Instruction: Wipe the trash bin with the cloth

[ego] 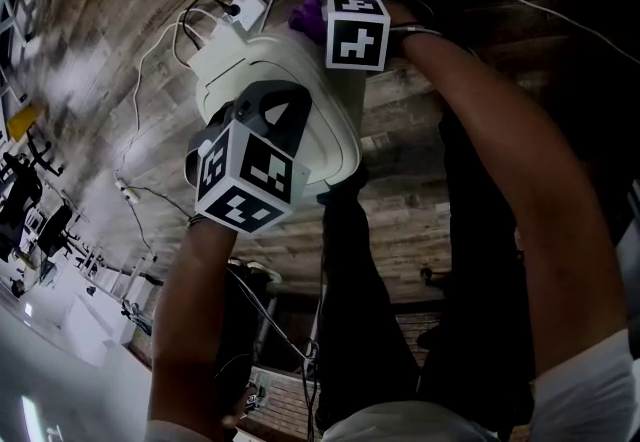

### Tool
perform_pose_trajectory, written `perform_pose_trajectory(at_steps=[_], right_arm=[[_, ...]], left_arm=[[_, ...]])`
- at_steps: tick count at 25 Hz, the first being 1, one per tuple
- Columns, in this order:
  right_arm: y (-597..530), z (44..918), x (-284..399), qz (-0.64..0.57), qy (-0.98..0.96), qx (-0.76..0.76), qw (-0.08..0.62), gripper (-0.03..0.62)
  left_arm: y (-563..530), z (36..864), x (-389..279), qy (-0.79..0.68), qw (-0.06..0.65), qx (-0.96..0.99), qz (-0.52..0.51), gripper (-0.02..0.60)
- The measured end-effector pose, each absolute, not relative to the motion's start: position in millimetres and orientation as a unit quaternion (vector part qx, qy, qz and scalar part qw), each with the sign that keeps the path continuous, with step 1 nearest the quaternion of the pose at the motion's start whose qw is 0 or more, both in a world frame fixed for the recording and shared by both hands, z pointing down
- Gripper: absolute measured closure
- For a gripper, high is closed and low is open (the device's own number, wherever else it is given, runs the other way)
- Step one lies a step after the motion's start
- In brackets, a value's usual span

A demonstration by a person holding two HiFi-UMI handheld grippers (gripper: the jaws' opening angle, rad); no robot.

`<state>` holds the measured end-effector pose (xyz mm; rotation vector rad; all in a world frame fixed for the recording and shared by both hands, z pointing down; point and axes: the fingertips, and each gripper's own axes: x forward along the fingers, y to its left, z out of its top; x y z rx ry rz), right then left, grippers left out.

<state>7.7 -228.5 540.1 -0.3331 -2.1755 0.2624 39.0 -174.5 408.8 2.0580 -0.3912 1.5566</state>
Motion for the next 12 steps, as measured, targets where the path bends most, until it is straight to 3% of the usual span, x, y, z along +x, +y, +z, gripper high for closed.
perform_pose_trajectory(at_steps=[12], right_arm=[[-133,568,63,0.142,-0.853,-0.149,0.479,0.484]], left_arm=[[-174,409,39,-0.149,0.245,0.761,0.582,0.577]])
